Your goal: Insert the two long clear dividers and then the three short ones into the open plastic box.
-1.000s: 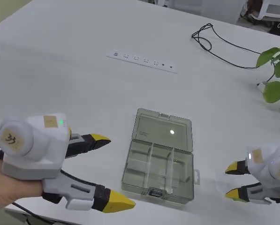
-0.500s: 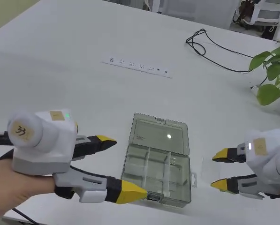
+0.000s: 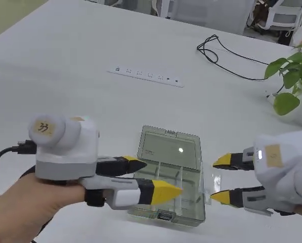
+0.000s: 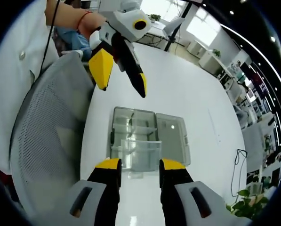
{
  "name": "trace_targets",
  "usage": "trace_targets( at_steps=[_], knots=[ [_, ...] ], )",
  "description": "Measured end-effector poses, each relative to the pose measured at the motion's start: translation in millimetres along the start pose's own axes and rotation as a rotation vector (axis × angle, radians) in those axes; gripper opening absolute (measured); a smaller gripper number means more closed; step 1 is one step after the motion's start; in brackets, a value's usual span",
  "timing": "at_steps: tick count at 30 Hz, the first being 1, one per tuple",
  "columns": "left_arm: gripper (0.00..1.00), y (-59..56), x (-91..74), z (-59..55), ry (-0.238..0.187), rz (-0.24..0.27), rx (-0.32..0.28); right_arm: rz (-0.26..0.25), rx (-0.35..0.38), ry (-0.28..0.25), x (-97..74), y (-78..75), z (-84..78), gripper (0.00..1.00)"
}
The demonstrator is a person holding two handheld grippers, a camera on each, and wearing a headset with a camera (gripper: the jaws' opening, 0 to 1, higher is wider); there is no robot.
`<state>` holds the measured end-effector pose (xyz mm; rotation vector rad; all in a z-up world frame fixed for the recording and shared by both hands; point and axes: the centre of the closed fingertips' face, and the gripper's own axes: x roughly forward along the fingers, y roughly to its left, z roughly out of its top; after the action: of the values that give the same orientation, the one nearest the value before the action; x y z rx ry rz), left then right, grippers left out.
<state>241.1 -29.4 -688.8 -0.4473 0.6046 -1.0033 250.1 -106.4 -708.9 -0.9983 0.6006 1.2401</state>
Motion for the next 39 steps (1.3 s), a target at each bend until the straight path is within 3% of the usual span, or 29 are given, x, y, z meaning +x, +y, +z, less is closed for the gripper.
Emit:
trace_targets(
  at_steps=[6,11,19,39],
  knots=[
    [0.49,-13.5,10.4,5.3,-0.022,-0.049,-0.098,-0.005,-0.007,-0.023,-1.4,5.2,17.3,0.33],
    [0.4,-19.5,18.1,2.6,-0.009,-0.069,-0.128,-0.01,-0.021,-0.038,-4.5,7.3,29.7,0.33],
    [0.17,-20.2,23.4,-0.1,-0.013,-0.086,-0.192,-0.007,-0.028,-0.067,-5.2,12.4,46.0,0.33],
    [0.0,-29.5,25.9,-7.0,0.003,-0.121,-0.265,-0.006,-0.065,-0.061,-4.4,16.9,52.5,0.33]
  ],
)
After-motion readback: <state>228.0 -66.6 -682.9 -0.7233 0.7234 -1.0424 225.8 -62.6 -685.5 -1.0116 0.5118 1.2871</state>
